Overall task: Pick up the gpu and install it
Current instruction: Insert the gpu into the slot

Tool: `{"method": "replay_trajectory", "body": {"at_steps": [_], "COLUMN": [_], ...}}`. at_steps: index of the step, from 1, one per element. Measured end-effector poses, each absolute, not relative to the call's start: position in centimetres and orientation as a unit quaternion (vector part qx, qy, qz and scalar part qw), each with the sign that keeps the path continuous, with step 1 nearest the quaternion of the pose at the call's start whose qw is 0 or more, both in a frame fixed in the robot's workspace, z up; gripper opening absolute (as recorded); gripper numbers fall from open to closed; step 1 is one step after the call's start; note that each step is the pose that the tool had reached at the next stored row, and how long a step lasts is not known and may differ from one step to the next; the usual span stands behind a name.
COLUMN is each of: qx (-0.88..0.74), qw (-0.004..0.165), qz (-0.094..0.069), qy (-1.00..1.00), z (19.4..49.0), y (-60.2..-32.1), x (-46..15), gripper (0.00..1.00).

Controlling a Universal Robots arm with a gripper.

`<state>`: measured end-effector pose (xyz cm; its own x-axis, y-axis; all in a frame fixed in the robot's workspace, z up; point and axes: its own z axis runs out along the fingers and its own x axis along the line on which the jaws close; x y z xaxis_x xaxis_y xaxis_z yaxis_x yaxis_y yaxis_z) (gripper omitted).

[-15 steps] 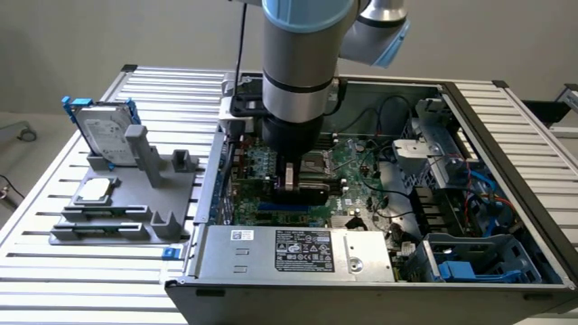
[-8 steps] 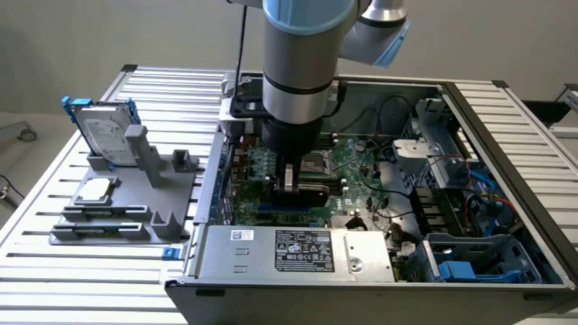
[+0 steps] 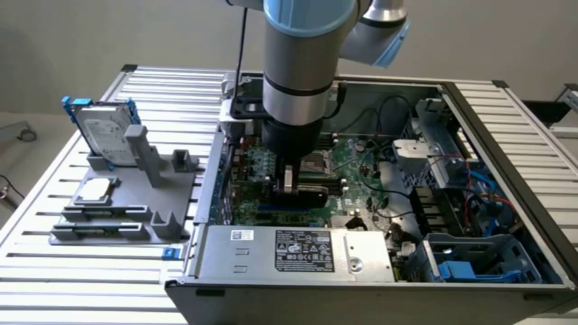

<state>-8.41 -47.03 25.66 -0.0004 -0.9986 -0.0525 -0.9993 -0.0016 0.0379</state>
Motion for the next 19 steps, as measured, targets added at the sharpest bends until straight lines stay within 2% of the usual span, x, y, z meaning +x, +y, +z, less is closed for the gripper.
{"method": "replay_trajectory", "body": {"at_steps": [19], "qx": [-0.708], "qw": [0.005], "qz": [0.032], "qy": [0.706], "z": [24.8], "y": [-47.02], "x": [-8.4], "gripper": [0.26]}}
